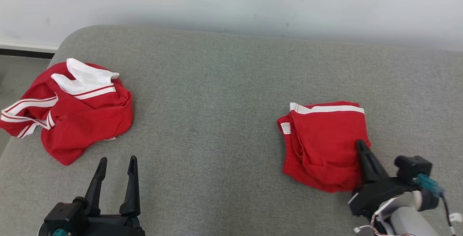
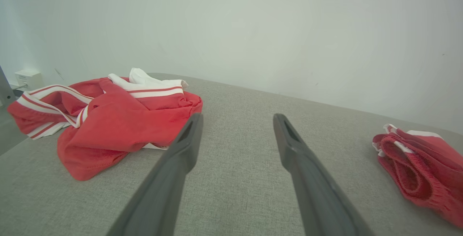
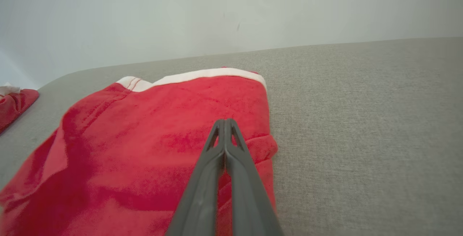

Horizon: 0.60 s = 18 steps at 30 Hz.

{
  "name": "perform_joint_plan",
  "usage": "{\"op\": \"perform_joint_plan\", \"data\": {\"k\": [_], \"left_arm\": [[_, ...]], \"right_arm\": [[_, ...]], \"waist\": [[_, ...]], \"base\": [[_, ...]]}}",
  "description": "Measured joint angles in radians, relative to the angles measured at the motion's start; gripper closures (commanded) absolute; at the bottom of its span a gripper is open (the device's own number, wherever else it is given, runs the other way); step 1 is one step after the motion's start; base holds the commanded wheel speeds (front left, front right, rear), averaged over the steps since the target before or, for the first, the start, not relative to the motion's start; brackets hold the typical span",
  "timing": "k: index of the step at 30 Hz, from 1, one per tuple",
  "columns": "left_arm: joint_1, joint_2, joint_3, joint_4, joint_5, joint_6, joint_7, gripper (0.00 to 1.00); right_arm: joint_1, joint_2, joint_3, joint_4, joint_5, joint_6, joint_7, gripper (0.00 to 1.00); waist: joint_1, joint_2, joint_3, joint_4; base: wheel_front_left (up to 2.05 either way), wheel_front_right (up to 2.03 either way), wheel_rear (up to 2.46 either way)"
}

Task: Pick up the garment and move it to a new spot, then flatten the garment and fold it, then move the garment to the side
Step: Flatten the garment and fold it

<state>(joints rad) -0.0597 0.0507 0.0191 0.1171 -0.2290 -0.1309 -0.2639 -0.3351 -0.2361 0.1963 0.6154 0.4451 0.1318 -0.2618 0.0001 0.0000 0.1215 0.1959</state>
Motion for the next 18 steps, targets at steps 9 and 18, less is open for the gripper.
{"op": "perform_joint_plan", "data": {"k": [9,18], "left_arm": [[-0.011,0.0,-0.008,0.007,0.0,0.0,0.0,0.0],[-0.01,0.0,-0.007,0.008,0.0,0.0,0.0,0.0]], "right_arm": [[-0.01,0.121,0.127,0.032,-0.074,0.0,-0.002,1.0],[-0.015,0.176,0.199,-0.027,-0.098,0.0,-0.002,1.0]], "waist": [[0.0,0.0,0.008,0.039],[0.0,0.0,0.001,0.035]], "base": [[0.0,0.0,0.0],[0.0,0.0,0.0]]}}
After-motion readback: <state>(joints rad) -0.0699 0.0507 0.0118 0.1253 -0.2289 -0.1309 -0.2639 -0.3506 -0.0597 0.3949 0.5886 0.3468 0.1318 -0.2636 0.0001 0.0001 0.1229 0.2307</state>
